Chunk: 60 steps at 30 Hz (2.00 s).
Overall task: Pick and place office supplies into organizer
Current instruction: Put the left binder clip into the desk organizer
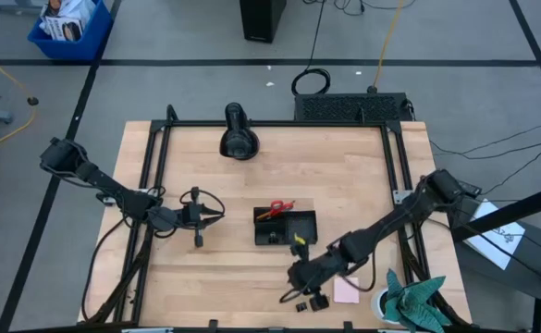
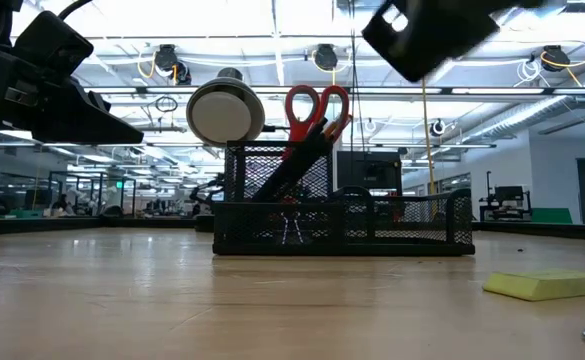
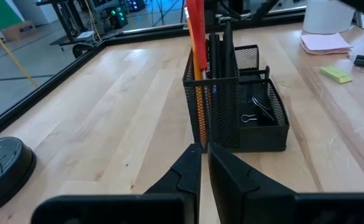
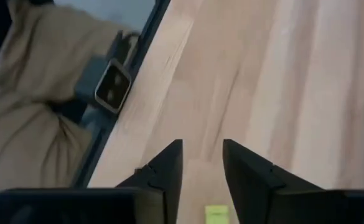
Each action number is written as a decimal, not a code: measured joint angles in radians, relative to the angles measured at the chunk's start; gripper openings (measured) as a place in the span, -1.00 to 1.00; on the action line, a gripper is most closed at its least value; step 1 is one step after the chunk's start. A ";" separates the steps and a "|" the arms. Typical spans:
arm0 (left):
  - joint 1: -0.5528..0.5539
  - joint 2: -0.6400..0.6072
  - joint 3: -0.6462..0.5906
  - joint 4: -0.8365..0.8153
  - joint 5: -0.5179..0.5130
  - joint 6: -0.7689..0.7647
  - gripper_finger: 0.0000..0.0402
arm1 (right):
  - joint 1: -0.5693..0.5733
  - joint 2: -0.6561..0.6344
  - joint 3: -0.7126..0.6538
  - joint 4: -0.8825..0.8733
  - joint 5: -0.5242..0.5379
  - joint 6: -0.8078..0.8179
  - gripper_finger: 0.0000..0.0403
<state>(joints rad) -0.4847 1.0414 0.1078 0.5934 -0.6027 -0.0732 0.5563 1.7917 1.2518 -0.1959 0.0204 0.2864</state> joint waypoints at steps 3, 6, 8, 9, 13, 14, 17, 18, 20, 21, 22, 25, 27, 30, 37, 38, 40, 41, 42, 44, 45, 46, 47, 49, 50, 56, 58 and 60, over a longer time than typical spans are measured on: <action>0.000 0.000 0.000 0.000 0.000 -0.006 -0.81 | 0.028 0.035 0.000 -0.007 -0.001 -0.007 -0.36; 0.000 0.000 0.000 0.000 0.000 -0.006 -0.81 | 0.046 0.061 0.000 -0.007 -0.034 0.008 -0.28; 0.000 0.000 0.000 0.000 0.000 -0.006 -0.81 | 0.051 0.070 0.000 0.005 -0.052 0.028 -0.24; 0.000 0.000 0.000 0.000 0.000 -0.006 -0.81 | 0.053 0.075 0.000 0.005 -0.052 0.037 -0.23; 0.000 0.000 0.000 0.000 0.000 -0.004 -0.81 | 0.062 0.113 0.000 0.004 -0.051 0.042 -0.23; 0.000 0.000 0.000 0.000 0.000 -0.004 -0.81 | 0.064 0.122 0.000 0.007 -0.051 0.043 -0.24; 0.000 0.000 0.000 -0.001 0.000 -0.004 -0.81 | 0.068 0.149 0.000 0.042 -0.068 0.048 -0.26; 0.000 0.000 0.000 -0.002 0.000 -0.004 -0.81 | 0.067 0.158 0.000 0.052 -0.091 0.050 -0.26; 0.000 0.000 0.000 -0.002 0.000 -0.004 -0.81 | 0.066 0.172 0.000 0.074 -0.134 0.054 -0.26; 0.000 0.000 0.000 -0.005 0.000 -0.004 -0.81 | 0.066 0.175 0.000 0.082 -0.147 0.061 -0.26; 0.000 0.000 0.000 -0.008 0.000 -0.005 -0.81 | 0.066 0.174 0.000 0.083 -0.153 0.066 -0.26; 0.000 0.000 0.000 -0.009 0.000 -0.005 -0.81 | 0.067 0.173 0.000 0.074 -0.156 0.070 -0.29; 0.000 0.000 0.000 -0.009 -0.001 -0.005 -0.81 | 0.066 0.173 0.000 0.071 -0.156 0.068 -0.33; 0.000 0.000 0.000 -0.010 -0.001 -0.005 -0.81 | 0.065 0.173 0.000 0.072 -0.155 0.063 -0.44; 0.000 0.000 0.000 -0.010 -0.001 -0.007 -0.81 | 0.060 0.173 0.000 0.067 -0.154 0.049 -0.80; 0.000 0.000 0.000 -0.010 -0.001 -0.007 -0.81 | 0.060 0.173 0.000 0.062 -0.153 0.041 -0.86; 0.000 0.000 0.000 -0.010 -0.001 -0.007 -0.81 | 0.060 0.171 0.001 0.055 -0.154 0.024 -0.96; 0.000 0.000 0.000 -0.010 -0.001 -0.007 -0.81 | 0.060 0.170 0.003 0.054 -0.152 0.012 -0.97; 0.000 0.000 0.000 -0.010 -0.001 -0.007 -0.81 | 0.060 0.169 0.003 0.054 -0.148 0.005 -0.97; 0.000 0.000 0.000 -0.010 -0.001 -0.007 -0.81 | 0.059 0.162 0.002 0.050 -0.128 -0.012 -0.98; 0.000 0.000 0.000 -0.010 -0.001 -0.007 -0.81 | 0.056 0.154 0.002 0.043 -0.119 -0.023 -0.98; 0.000 0.000 0.000 -0.011 -0.001 -0.008 -0.81 | 0.054 0.141 0.000 0.030 -0.109 -0.036 -0.99; 0.000 0.000 0.000 -0.014 -0.001 -0.008 -0.81 | 0.054 0.124 -0.001 0.017 -0.084 -0.048 -0.99; 0.000 0.000 0.000 -0.016 -0.001 -0.009 -0.81 | 0.054 0.075 -0.001 0.011 0.012 -0.082 -0.99; 0.000 0.000 0.000 -0.016 -0.001 -0.009 -0.81 | 0.054 0.048 0.000 0.011 0.076 -0.104 -0.99; 0.000 0.000 0.000 -0.016 -0.001 -0.009 -0.81 | 0.042 -0.037 0.002 0.054 0.421 -0.230 -1.00; 0.000 0.000 0.000 -0.016 -0.001 -0.010 -0.81 | 0.022 -0.033 0.002 0.078 0.423 -0.252 -1.00; 0.000 0.000 0.000 -0.016 -0.001 -0.010 -0.81 | -0.005 -0.010 0.002 0.085 0.430 -0.254 -1.00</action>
<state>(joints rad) -0.4847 1.0412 0.1078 0.5777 -0.6041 -0.0834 0.5509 1.7820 1.2541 -0.1114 0.4504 0.0323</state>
